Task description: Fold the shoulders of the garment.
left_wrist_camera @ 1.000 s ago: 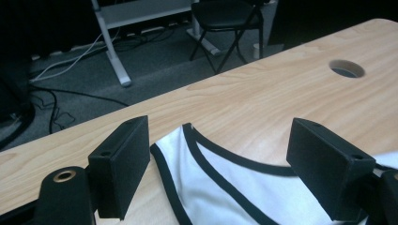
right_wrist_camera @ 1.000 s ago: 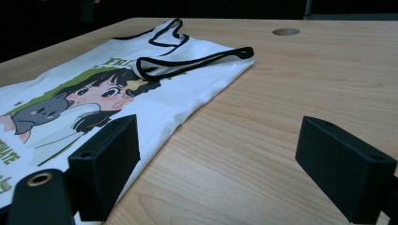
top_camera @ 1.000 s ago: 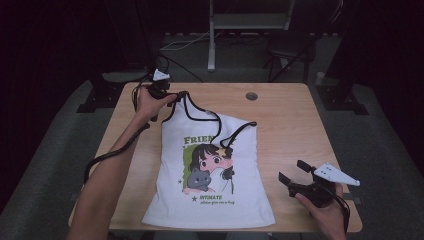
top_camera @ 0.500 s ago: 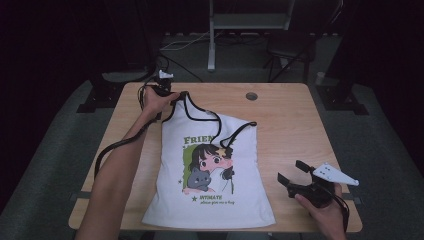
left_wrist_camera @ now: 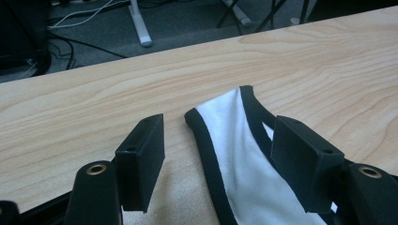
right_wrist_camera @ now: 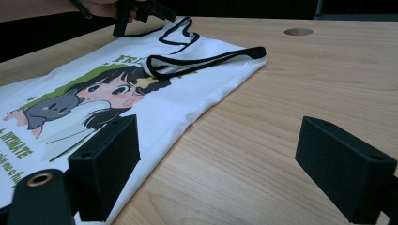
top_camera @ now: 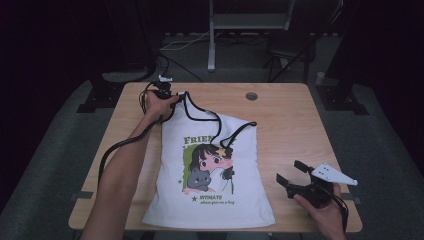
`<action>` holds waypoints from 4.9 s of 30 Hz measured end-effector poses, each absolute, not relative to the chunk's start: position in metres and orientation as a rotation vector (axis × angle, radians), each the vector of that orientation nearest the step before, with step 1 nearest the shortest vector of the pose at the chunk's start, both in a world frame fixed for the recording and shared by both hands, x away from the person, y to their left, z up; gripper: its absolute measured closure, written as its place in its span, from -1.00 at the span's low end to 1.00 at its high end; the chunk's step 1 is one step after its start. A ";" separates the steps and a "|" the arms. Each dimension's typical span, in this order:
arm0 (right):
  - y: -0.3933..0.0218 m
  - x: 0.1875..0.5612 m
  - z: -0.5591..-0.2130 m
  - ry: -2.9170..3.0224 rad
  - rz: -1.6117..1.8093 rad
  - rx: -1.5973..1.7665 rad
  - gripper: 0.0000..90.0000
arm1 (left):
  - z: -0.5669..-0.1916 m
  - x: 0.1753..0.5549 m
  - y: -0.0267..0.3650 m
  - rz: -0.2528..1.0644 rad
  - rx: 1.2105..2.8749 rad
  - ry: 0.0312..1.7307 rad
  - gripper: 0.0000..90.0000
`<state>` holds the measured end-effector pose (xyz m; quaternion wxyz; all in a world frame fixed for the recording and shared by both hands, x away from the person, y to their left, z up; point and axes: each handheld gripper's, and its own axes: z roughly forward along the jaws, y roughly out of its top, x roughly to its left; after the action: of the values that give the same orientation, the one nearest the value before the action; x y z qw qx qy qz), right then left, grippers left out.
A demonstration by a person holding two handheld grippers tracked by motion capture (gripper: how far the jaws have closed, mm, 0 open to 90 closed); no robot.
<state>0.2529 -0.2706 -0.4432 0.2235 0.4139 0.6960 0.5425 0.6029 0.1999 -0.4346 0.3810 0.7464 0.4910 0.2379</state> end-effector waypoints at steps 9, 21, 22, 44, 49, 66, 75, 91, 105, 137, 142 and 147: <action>-0.269 0.253 -0.443 1.932 1.504 1.132 -0.70 | -0.438 0.606 0.198 0.567 1.904 1.257 0.03; -0.269 0.253 -0.443 1.929 1.515 1.128 -0.70 | -0.439 0.608 0.188 0.540 1.957 1.242 0.82; -0.269 0.253 -0.443 1.930 1.515 1.127 -0.70 | -0.439 0.607 0.189 0.541 1.959 1.246 0.83; -0.271 0.252 -0.443 1.923 1.536 1.112 -0.70 | -0.360 0.529 0.173 0.612 1.907 0.876 0.88; -0.271 0.251 -0.443 1.922 1.538 1.110 -0.70 | -0.354 0.506 0.175 0.604 1.889 0.822 0.88; -0.270 0.250 -0.443 1.927 1.531 1.094 -0.70 | -0.369 0.424 0.167 0.720 2.056 0.500 0.87; -0.270 0.250 -0.443 1.932 1.531 1.092 -0.70 | -0.399 0.408 0.167 0.759 2.175 0.409 0.84; -0.270 0.250 -0.443 1.934 1.532 1.082 -0.70 | -0.425 0.379 0.180 0.689 2.211 0.372 0.54; -0.269 0.250 -0.443 1.942 1.527 1.084 -0.70 | -0.426 0.387 0.154 0.635 2.272 0.233 0.36; -0.257 0.264 -0.430 2.014 1.486 1.039 -0.70 | -0.416 0.340 0.193 0.654 2.064 0.452 -0.32; -0.241 0.281 -0.417 2.048 1.475 0.984 -0.70 | -0.412 0.322 0.208 0.662 1.988 0.517 -0.32; -0.224 0.302 -0.412 2.087 1.458 0.955 -0.70 | -0.413 0.302 0.218 0.675 1.936 0.556 -0.32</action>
<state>0.3019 -0.2242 -0.4116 0.2098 0.3433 0.7504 0.5244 0.3020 0.2183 -0.4126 0.4869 0.7961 0.2285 0.2775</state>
